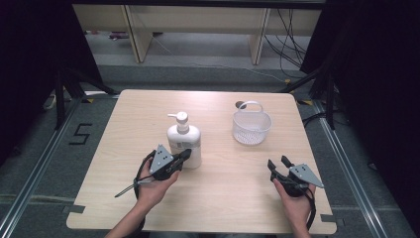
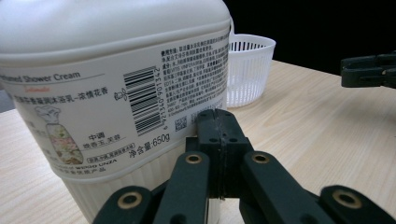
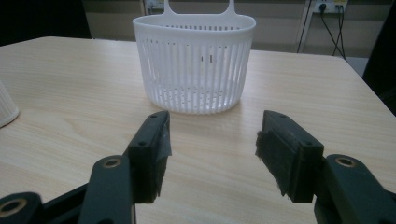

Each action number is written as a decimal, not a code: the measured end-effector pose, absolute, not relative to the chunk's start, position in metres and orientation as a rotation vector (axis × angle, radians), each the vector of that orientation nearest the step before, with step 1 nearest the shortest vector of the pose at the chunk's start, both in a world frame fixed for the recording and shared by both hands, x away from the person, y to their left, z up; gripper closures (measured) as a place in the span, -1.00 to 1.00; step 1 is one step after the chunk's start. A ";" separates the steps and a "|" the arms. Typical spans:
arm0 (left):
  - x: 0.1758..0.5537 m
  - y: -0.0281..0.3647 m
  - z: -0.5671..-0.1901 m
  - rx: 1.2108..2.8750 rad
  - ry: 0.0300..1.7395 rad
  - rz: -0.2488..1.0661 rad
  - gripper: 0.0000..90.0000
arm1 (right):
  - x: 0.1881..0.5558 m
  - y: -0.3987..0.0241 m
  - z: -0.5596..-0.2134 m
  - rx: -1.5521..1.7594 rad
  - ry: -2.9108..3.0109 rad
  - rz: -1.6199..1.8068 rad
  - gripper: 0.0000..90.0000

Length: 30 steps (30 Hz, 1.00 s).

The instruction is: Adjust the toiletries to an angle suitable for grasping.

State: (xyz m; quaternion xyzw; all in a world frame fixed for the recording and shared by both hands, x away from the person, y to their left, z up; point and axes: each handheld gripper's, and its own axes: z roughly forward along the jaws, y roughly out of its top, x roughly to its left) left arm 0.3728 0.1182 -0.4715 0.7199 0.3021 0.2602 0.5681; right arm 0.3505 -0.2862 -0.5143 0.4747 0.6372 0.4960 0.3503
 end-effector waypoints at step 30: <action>0.357 0.139 -0.462 1.684 0.699 0.648 0.89 | 0.344 -0.276 -0.509 1.243 1.632 1.302 -0.05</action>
